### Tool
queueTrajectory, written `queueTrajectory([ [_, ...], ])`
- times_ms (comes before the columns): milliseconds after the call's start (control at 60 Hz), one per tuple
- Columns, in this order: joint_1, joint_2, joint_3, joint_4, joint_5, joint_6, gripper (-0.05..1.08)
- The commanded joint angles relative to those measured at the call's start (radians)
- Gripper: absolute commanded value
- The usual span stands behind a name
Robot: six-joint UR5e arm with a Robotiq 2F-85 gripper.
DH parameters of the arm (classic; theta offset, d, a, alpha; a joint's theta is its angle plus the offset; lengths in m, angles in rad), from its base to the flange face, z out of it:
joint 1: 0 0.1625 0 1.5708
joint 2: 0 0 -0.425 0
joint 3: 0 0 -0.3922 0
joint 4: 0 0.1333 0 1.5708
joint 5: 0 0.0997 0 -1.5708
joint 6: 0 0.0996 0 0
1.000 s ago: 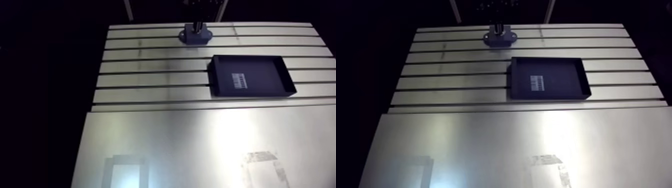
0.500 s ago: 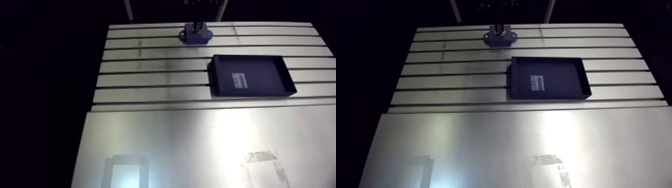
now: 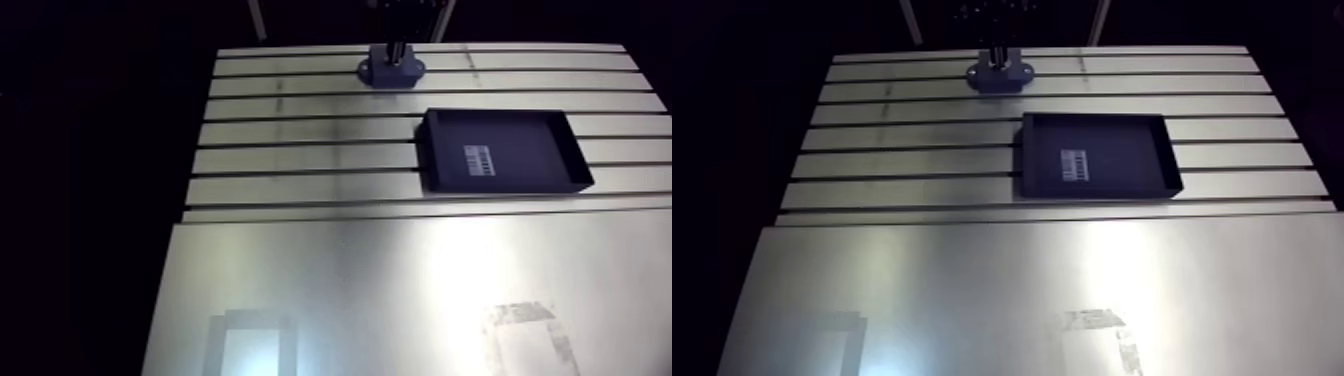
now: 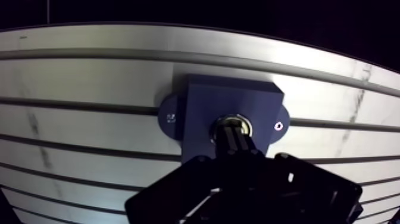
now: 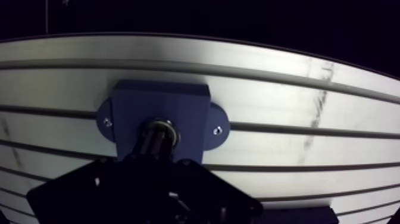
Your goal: Pick up the bearing and press it into the housing until flush.
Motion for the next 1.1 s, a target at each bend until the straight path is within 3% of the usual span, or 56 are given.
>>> queueTrajectory([
  [17, 0.001, 0.000, -0.001, 0.000, 0.000, 0.000, 1.08],
  [900, 0.001, -0.041, 0.001, 0.012, 0.000, 0.001, 1.08],
  [1100, 0.000, -0.073, -0.001, 0.042, 0.000, 0.001, 0.97],
])
